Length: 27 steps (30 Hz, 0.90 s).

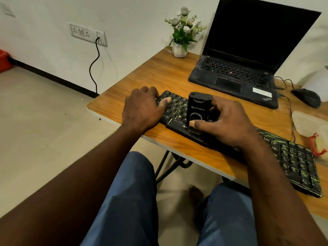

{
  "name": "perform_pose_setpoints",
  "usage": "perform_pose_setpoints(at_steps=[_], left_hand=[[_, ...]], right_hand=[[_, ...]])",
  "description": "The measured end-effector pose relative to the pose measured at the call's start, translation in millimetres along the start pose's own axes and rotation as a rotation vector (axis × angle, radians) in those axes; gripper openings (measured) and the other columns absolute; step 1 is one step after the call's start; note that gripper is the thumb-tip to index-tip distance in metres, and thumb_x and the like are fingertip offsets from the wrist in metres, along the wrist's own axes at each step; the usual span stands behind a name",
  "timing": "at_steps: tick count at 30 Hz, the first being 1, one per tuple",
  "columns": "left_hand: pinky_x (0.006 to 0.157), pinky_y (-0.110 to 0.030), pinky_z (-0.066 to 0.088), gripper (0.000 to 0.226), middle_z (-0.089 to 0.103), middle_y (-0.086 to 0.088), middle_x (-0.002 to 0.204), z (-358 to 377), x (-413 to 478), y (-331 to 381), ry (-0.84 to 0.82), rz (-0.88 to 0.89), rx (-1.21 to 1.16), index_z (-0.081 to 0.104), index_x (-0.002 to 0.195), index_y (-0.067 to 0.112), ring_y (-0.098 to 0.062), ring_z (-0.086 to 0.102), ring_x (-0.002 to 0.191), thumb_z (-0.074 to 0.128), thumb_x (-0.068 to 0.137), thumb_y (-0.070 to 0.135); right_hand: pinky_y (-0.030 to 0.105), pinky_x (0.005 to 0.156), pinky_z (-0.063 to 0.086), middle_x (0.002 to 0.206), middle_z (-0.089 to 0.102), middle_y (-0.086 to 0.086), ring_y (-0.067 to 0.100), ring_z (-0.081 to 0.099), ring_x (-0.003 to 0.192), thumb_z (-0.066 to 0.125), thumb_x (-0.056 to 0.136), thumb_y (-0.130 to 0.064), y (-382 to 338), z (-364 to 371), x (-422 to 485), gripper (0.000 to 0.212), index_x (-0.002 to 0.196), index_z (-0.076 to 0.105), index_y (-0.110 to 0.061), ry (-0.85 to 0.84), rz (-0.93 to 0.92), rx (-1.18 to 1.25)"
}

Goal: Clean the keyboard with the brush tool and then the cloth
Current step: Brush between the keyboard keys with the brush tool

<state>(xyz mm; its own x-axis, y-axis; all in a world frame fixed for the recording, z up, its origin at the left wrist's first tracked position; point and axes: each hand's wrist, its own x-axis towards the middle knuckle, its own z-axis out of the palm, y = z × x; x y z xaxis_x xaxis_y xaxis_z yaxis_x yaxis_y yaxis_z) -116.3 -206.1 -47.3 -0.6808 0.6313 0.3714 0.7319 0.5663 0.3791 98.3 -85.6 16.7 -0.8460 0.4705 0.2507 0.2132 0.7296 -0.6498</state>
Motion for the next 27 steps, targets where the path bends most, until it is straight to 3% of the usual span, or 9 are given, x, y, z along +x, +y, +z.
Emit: perform_pose_setpoints(at_steps=[4,8,13,16,21,27], left_hand=[[0.096,-0.052,0.04,0.085,0.059,-0.008,0.13,-2.8,-10.1,20.9,-0.08,-0.168,0.008,0.059,0.131,0.023,-0.031,0.049,0.123,0.027,0.087,0.088],[0.098,-0.053,0.037,0.094,0.053,-0.011,0.135,-4.0,-18.1,33.8,-0.079,-0.191,0.053,0.051,0.137,0.02,-0.033,0.044,0.126,0.015,0.072,0.077],[0.099,-0.053,0.036,0.088,0.052,-0.011,0.136,-0.8,-16.1,32.8,-0.081,-0.17,0.064,0.051,0.138,0.019,-0.033,0.043,0.128,0.025,0.087,0.087],[0.099,-0.052,0.036,0.086,0.053,-0.012,0.136,0.3,-15.9,32.7,-0.066,-0.154,0.058,0.051,0.136,0.018,-0.033,0.043,0.128,0.03,0.089,0.087],[0.098,-0.051,0.037,0.08,0.053,-0.013,0.134,-1.2,-16.0,31.0,-0.067,-0.142,0.03,0.052,0.136,0.016,-0.034,0.044,0.126,0.028,0.093,0.08],[0.097,-0.051,0.037,0.073,0.055,-0.013,0.132,0.2,-15.3,29.6,-0.054,-0.144,0.015,0.055,0.133,0.016,-0.034,0.045,0.124,0.029,0.097,0.074]], right_hand=[[0.032,0.085,0.059,0.111,0.069,-0.016,0.003,0.065,0.099,0.086,0.079,-0.035,-3.7,7.5,10.5,0.056,0.131,0.065,-0.033,0.101,-0.001,-0.032],[0.031,0.083,0.057,0.112,0.072,-0.01,0.007,0.065,0.097,0.085,0.08,-0.038,-10.8,28.0,17.6,0.053,0.129,0.069,-0.025,0.101,-0.083,-0.062],[0.025,0.079,0.058,0.106,0.067,-0.02,0.0,0.065,0.097,0.086,0.08,-0.033,1.0,-1.6,6.6,0.059,0.134,0.063,-0.032,0.03,0.021,-0.038],[0.014,0.075,0.055,0.101,0.064,-0.027,-0.008,0.064,0.094,0.088,0.078,-0.033,7.6,-17.5,-2.5,0.06,0.133,0.063,-0.031,0.015,0.065,-0.045],[0.029,0.082,0.058,0.107,0.069,-0.016,0.003,0.066,0.097,0.087,0.078,-0.038,-8.3,8.0,7.7,0.057,0.13,0.066,-0.03,0.086,0.035,-0.052],[0.03,0.085,0.058,0.111,0.072,-0.013,0.005,0.067,0.099,0.087,0.079,-0.035,-11.6,15.0,9.1,0.056,0.131,0.066,-0.028,0.099,0.043,-0.012]])
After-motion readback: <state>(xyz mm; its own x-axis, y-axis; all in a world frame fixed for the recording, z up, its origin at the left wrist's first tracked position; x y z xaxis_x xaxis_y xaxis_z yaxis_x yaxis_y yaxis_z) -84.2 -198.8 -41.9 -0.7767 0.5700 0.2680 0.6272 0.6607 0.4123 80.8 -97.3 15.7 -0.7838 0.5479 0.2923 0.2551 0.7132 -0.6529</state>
